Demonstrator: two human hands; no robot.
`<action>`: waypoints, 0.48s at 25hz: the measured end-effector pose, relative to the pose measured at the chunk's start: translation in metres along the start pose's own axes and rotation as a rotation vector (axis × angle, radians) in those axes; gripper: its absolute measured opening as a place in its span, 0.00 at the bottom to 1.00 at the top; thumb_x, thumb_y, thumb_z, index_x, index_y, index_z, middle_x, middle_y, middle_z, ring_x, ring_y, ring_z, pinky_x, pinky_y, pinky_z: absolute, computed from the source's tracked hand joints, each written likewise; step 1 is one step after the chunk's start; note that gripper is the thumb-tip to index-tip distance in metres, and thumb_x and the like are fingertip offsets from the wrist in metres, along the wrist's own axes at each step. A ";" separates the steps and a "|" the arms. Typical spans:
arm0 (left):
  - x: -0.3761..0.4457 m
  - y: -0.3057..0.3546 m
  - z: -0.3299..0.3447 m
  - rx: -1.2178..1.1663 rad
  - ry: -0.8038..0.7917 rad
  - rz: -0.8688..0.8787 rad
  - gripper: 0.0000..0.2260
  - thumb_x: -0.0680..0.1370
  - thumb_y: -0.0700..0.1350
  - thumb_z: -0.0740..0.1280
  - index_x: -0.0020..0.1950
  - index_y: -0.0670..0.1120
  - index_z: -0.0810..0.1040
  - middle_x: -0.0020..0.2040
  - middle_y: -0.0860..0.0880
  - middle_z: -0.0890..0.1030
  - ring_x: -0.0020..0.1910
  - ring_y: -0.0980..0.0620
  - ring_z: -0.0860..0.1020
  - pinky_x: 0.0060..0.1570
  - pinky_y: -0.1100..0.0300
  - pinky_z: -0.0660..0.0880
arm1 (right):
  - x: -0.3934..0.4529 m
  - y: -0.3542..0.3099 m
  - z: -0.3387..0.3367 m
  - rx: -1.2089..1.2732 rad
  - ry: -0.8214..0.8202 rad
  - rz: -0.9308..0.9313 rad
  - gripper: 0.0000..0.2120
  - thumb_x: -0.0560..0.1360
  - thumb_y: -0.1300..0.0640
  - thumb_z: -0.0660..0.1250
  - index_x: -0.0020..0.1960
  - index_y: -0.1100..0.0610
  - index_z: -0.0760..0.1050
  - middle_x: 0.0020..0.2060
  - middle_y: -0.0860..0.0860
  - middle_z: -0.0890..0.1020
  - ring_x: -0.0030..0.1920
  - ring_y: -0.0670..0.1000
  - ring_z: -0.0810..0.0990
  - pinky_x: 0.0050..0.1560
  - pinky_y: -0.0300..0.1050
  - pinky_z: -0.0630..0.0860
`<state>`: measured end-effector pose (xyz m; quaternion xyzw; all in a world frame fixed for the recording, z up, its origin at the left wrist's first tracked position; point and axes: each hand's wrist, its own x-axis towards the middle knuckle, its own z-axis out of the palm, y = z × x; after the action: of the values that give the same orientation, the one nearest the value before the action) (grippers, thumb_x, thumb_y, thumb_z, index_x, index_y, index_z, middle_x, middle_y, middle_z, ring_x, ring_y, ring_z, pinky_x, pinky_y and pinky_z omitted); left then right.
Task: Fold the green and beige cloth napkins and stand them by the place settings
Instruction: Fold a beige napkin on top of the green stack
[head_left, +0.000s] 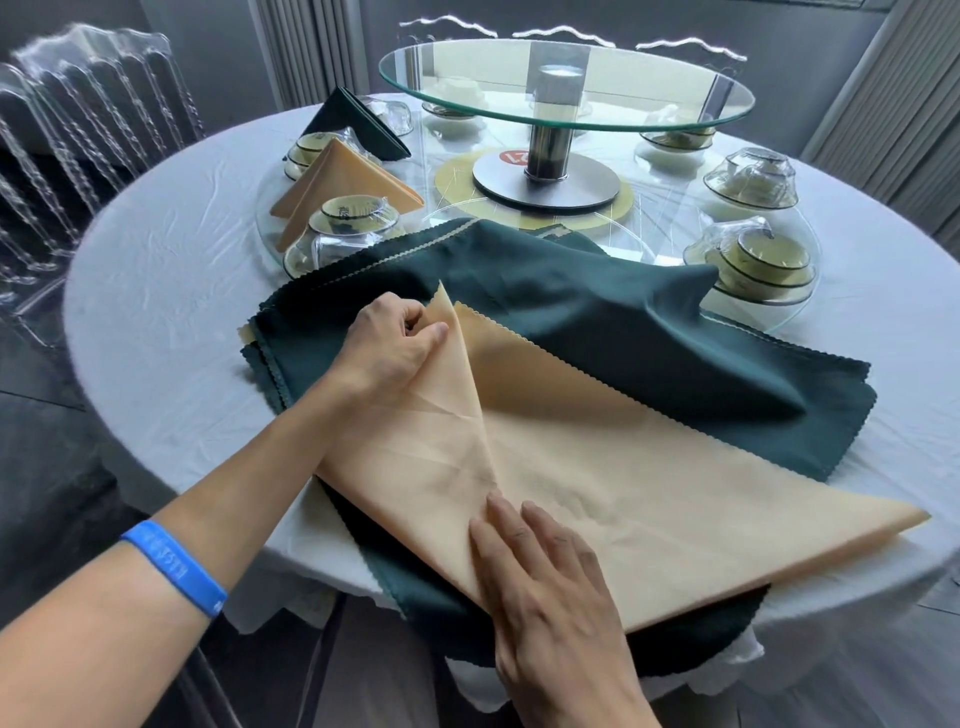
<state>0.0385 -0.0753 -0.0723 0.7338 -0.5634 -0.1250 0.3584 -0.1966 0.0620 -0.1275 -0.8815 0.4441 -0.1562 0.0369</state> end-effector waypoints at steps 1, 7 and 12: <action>0.001 -0.001 0.001 0.005 0.010 0.002 0.16 0.77 0.50 0.70 0.39 0.38 0.77 0.42 0.43 0.78 0.41 0.45 0.76 0.43 0.52 0.73 | -0.001 0.001 0.002 -0.019 -0.011 -0.003 0.25 0.71 0.51 0.55 0.65 0.52 0.78 0.66 0.49 0.77 0.62 0.56 0.79 0.61 0.49 0.64; 0.003 0.000 0.004 0.054 0.013 0.000 0.11 0.77 0.51 0.70 0.49 0.43 0.80 0.52 0.45 0.77 0.51 0.44 0.77 0.53 0.52 0.73 | -0.007 -0.002 0.014 -0.100 -0.066 0.058 0.29 0.83 0.44 0.41 0.72 0.54 0.71 0.72 0.51 0.71 0.70 0.57 0.71 0.66 0.55 0.61; -0.093 0.021 0.002 0.302 0.227 0.266 0.17 0.75 0.48 0.68 0.64 0.48 0.77 0.63 0.47 0.75 0.60 0.44 0.73 0.59 0.49 0.66 | -0.007 -0.001 0.017 -0.161 -0.069 0.049 0.32 0.82 0.42 0.38 0.73 0.56 0.69 0.73 0.54 0.69 0.71 0.59 0.69 0.67 0.57 0.59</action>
<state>-0.0095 0.0070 -0.0805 0.7077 -0.6237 0.0926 0.3187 -0.1943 0.0669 -0.1450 -0.8754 0.4751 -0.0885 -0.0149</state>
